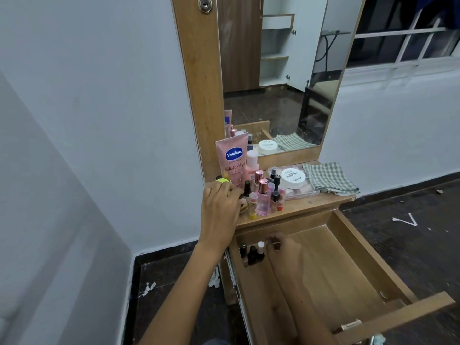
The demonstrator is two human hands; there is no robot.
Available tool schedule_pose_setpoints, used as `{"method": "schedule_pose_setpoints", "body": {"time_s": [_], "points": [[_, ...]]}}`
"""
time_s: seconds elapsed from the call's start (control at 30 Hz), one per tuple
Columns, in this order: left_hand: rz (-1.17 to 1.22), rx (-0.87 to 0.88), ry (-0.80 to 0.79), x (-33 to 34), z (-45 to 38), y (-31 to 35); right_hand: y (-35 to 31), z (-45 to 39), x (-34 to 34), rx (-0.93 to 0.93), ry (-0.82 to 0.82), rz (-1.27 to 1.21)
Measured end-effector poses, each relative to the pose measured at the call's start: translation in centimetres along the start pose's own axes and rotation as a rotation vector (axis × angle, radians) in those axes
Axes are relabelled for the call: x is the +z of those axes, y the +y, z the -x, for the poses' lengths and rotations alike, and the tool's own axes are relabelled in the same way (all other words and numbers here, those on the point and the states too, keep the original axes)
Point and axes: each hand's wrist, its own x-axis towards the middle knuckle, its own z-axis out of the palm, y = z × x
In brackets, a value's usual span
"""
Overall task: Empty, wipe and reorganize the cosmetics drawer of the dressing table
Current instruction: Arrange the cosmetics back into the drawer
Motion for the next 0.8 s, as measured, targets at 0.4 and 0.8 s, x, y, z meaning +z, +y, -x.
{"method": "schedule_pose_setpoints", "body": {"time_s": [0.4,0.8], "points": [[0.108,-0.082,-0.002,-2.4,5.3,2.7,-3.5,2.6,-2.1,-0.663,0.026,-0.317],[0.232,-0.318,-0.153,-1.9,8.0,3.2,-0.2,1.5,-2.7,-0.103,0.236,-0.071]]}}
